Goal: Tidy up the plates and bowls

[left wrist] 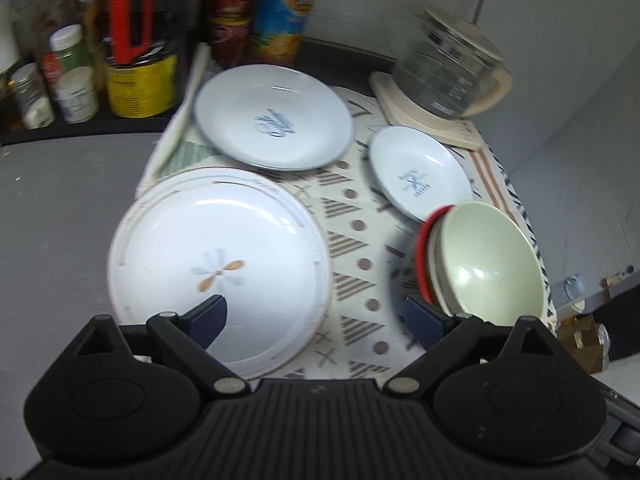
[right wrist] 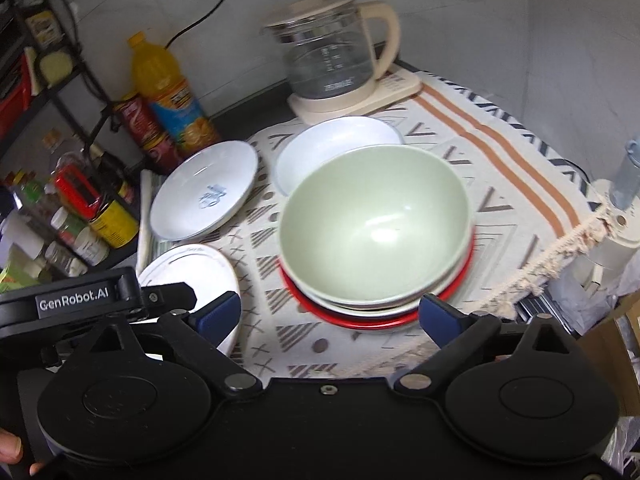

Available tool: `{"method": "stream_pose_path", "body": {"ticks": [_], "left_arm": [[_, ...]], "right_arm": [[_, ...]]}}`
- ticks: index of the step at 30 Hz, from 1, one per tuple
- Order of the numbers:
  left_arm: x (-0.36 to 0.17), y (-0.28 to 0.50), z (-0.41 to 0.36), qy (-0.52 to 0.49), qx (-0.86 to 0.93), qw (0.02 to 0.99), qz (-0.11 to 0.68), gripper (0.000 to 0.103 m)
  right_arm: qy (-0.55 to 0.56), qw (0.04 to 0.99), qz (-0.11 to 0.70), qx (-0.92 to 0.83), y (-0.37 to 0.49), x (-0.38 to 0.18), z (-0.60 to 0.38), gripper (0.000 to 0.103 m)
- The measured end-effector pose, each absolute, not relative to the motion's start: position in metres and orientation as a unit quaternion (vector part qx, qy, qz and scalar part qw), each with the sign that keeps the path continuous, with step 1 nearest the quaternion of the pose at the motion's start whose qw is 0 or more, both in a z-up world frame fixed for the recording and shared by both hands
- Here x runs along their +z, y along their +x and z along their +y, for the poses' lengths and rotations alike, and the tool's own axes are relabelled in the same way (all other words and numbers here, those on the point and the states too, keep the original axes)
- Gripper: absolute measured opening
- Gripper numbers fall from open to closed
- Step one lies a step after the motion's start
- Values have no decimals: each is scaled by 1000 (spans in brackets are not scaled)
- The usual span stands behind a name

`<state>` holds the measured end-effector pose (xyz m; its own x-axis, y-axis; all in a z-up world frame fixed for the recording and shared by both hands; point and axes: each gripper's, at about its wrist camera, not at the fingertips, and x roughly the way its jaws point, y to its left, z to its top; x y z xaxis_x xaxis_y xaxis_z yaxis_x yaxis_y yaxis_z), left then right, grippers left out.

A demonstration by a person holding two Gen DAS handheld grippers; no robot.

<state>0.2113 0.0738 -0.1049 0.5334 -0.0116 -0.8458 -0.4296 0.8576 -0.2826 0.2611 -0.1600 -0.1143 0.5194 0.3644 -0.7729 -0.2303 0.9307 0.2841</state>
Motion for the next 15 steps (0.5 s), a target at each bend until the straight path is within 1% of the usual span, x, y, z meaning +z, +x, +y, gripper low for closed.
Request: {"method": "stream_pose_path", "body": {"ticks": [4,8,15], "left_arm": [[-107,197,93,-251,145,839,461,94],[-109,183,109,-257,169,834,458,94],[-109,157,133,-280,193,828,445,94]], "right_arm": [[68,863,462,194,262,-114,-144,99],[54,858,462,219,261,-114,-125,102],[36,844,469,259,254,-117,-94,103]]}}
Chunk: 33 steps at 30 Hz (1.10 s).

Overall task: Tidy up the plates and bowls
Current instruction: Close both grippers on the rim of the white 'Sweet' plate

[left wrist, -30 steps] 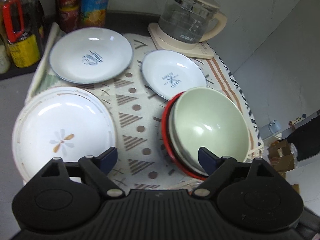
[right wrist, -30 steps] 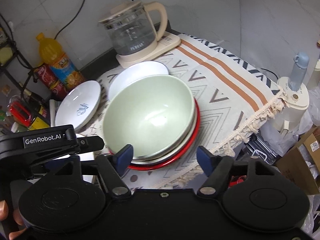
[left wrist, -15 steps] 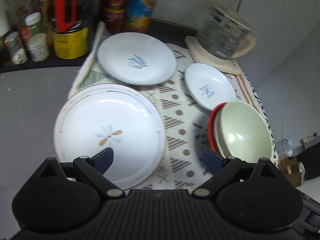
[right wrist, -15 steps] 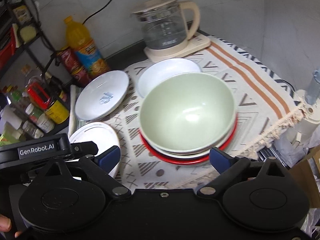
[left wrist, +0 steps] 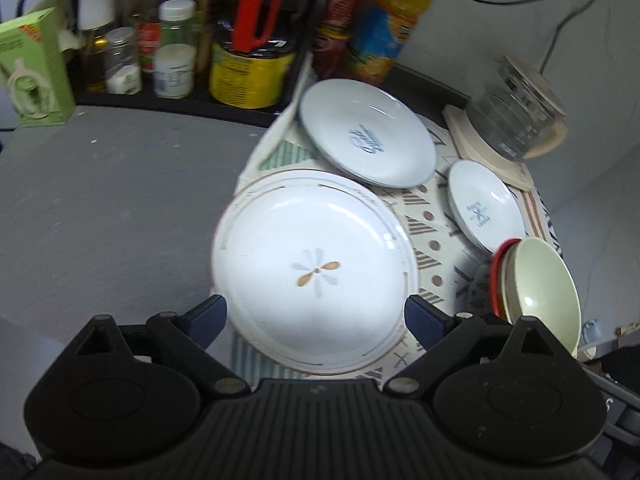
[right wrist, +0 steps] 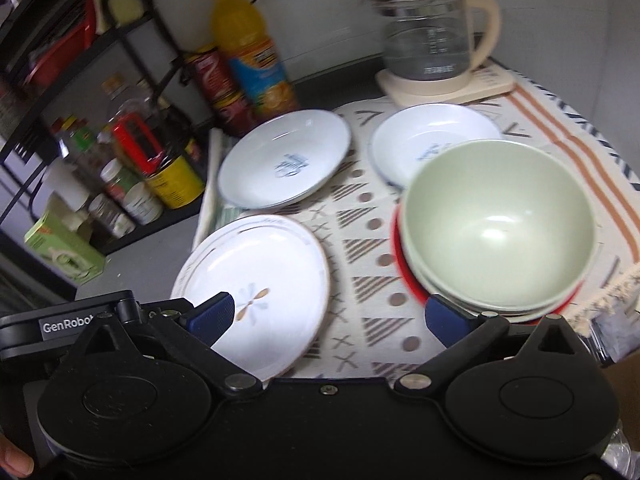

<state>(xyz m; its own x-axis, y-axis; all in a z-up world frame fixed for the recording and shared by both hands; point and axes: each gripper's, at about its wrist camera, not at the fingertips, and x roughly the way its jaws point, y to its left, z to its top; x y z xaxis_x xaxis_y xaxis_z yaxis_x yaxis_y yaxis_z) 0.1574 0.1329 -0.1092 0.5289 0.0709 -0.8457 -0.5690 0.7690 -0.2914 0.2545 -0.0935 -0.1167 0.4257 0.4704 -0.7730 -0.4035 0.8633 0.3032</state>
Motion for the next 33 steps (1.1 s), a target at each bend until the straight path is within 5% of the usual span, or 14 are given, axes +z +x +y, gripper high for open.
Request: {"method": "stream_pose_path", "body": {"ticks": [17,33], "left_arm": [[-110,135,171,-307,227,820,427,94],[-120,197,196,-324,225,815,425,94]], "right_arm": [[-24,827,479,294,241,-120,-45,103],[-38,831,471,292,286,-127,-24,103]]}}
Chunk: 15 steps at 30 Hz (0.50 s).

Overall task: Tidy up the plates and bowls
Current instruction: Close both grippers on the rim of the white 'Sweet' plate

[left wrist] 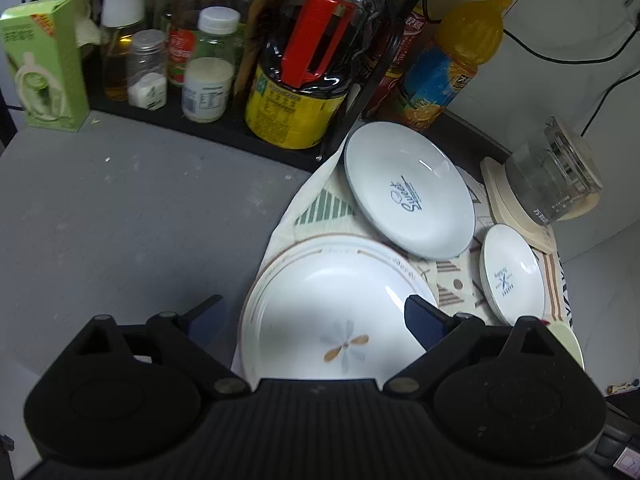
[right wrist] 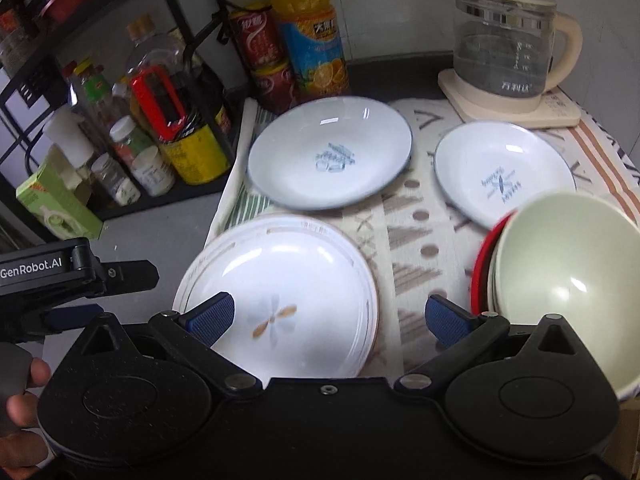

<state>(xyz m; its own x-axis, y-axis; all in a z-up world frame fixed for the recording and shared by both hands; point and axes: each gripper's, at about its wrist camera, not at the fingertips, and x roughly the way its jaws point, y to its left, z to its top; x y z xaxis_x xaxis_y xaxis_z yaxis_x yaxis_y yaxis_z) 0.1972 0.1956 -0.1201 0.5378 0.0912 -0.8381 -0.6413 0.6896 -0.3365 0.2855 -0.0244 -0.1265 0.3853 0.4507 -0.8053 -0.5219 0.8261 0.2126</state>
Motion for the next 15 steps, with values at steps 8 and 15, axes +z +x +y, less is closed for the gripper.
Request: {"method": "stream_pose_path", "body": {"ticks": [8,15], "left_arm": [[-134,243,210,-341,227,808,424,92],[-146,279,223,-366,225,800,418,84]], "right_arm": [[-17,829,483,280,331,-137,-13,102],[5,817,507,276,370,-153,2,92]]}}
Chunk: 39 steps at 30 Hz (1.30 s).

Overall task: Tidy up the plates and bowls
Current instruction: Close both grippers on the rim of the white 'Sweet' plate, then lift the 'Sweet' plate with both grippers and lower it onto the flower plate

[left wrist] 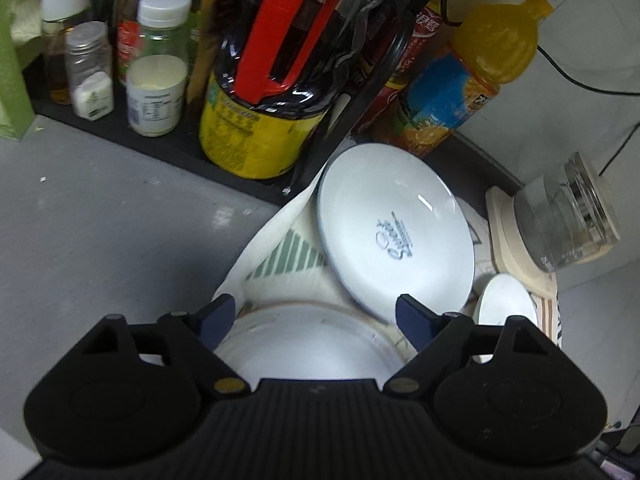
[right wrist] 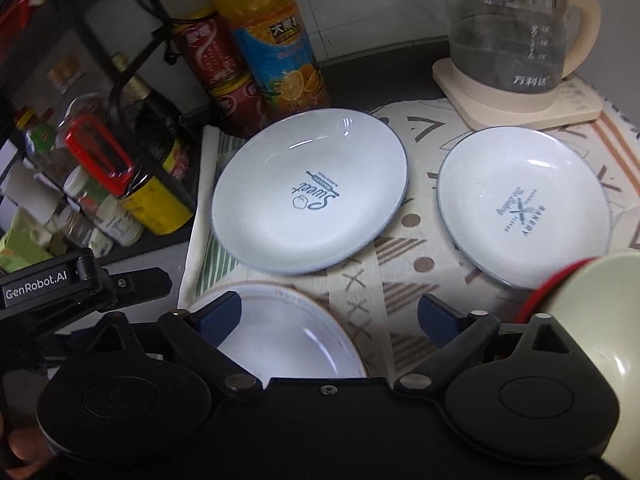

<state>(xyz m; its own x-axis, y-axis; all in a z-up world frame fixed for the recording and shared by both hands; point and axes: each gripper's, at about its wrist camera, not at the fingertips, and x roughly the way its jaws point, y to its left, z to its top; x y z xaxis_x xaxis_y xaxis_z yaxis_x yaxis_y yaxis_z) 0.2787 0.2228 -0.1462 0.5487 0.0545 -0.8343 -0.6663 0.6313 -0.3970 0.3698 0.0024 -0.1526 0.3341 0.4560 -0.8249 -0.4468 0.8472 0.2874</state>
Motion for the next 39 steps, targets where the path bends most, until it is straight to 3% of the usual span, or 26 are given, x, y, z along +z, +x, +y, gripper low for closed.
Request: {"method": "stream_pose_path", "body": {"ticks": [7,14,19,21,26,32,39], "left_arm": [[-169,307,234,-400,221,783,422,61],[-195,329,237,-416,226,769,430,44],[-208,339,235,-421,227,762,436,26],[-213,341,235,-424,226,760,437,23],[-222,343,234,-434,221,757,435,21],[-230,346,236,-446,210,762,420,11],[-219,337,231,-441,197,775,407,11]], "right_arm": [[33,803,533,267,399,-170,16,78],[53,793,562,229,422,-195,24,46],[82,783,582,203,437,-209,23,35],[95,779,586,202,441,-213,22,28],[108,775,588,205,443,-220,26,22],[121,778,579,212,446,-228,28,20],[141,772,575,231,449,-229,18,14]]}}
